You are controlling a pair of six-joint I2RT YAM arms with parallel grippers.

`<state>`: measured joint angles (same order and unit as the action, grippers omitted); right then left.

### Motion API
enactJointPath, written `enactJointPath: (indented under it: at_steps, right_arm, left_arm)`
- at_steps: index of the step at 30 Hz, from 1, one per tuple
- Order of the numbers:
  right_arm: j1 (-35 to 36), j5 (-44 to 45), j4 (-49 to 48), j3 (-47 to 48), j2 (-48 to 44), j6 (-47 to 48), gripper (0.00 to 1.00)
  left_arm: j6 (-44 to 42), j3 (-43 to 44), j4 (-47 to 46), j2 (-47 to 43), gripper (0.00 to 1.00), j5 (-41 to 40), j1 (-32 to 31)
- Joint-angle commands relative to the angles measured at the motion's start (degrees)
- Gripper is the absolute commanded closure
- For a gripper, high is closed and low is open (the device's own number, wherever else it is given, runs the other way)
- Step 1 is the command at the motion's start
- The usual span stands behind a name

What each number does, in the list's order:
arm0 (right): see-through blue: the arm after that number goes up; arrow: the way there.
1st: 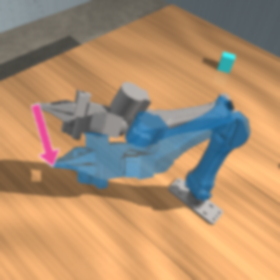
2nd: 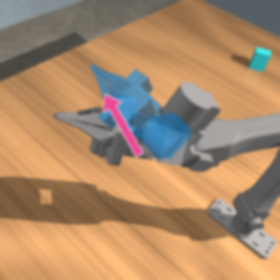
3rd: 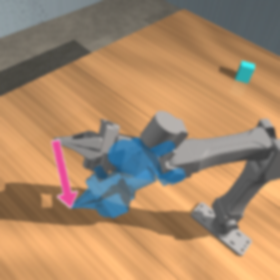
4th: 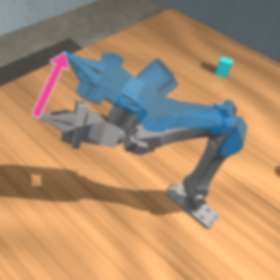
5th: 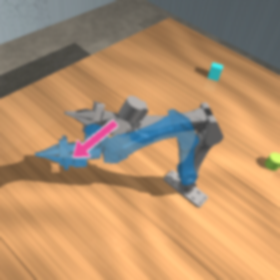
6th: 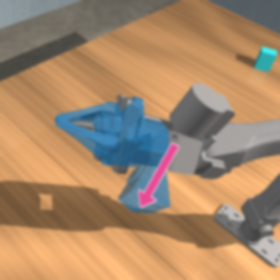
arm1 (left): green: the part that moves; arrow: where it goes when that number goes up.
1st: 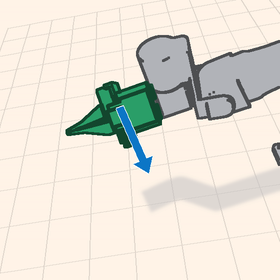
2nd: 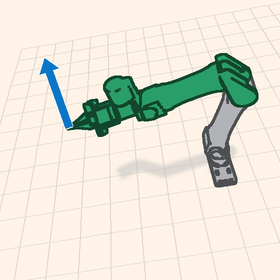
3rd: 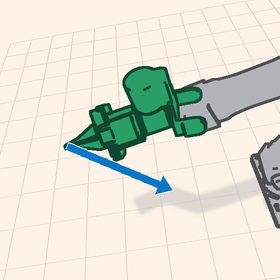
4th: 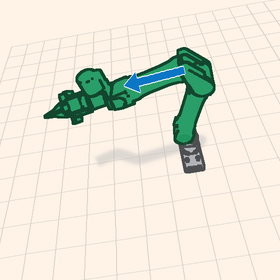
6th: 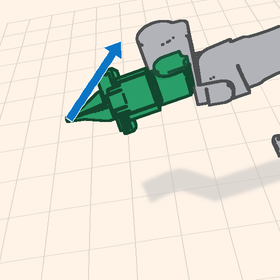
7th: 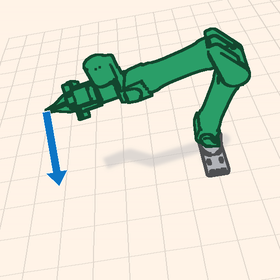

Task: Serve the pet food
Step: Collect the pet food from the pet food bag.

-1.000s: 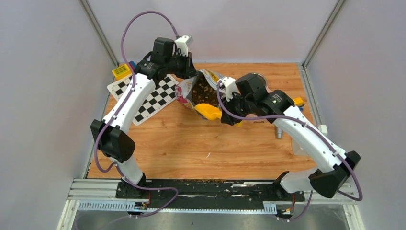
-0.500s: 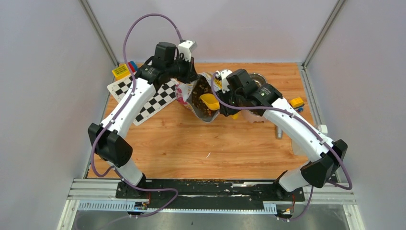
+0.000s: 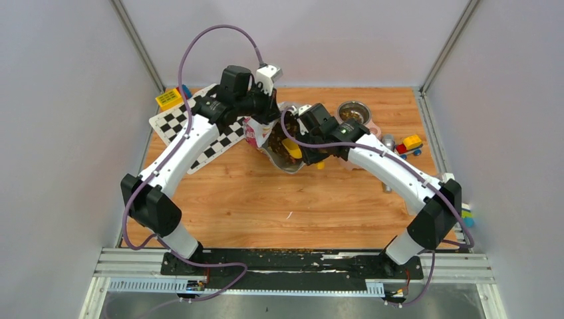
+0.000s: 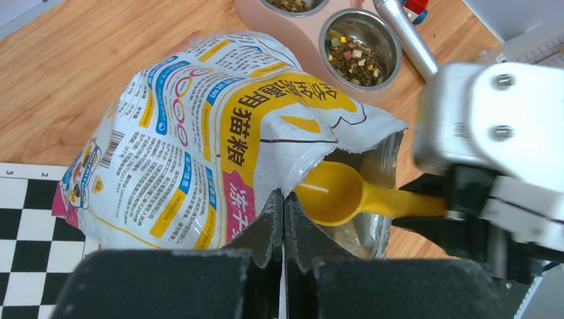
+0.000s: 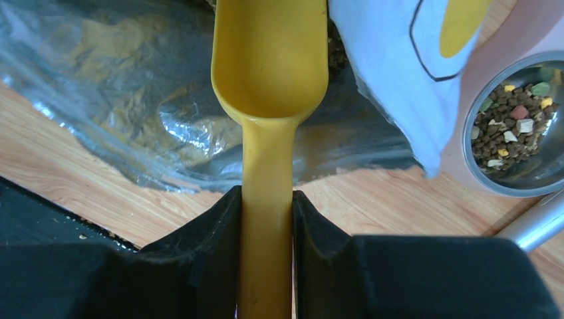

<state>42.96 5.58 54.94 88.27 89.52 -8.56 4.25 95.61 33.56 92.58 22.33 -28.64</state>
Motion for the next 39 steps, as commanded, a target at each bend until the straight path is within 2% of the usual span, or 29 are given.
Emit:
enactJointPath:
  at_steps: [1,5,13,21,26,39]
  right_arm:
    - [0.5,2.13,-3.59,0.22,1.85,-2.52,1.0]
    - [0.8,3.11,-4.57,0.96,3.6,-3.28,1.0]
    - [0.85,13.85,-8.99,0.21,7.63,-3.52,1.0]
    - [0.88,17.84,-26.73,-10.42,3.78,0.65,1.0]
    - [0.82,18.18,-36.61,-16.69,0.57,4.02,1.0]
    - [0.68,16.54,-49.83,-24.5,-1.27,8.24,1.0]
  left_arm:
    - [-0.38,-0.21,-4.89,-3.06,1.0,4.82,-1.15]
    - [0.08,-0.77,-5.27,-3.54,1.0,6.44,-1.14]
    - [0.36,-3.64,-6.32,-5.06,1.0,6.51,-1.15]
    - [1.5,-4.49,-6.08,-5.48,1.0,3.43,-0.87]
    - [4.52,-4.3,-6.64,-4.81,1.0,4.54,2.0]
    - [6.14,-3.77,-7.02,-3.76,1.0,4.69,4.08]
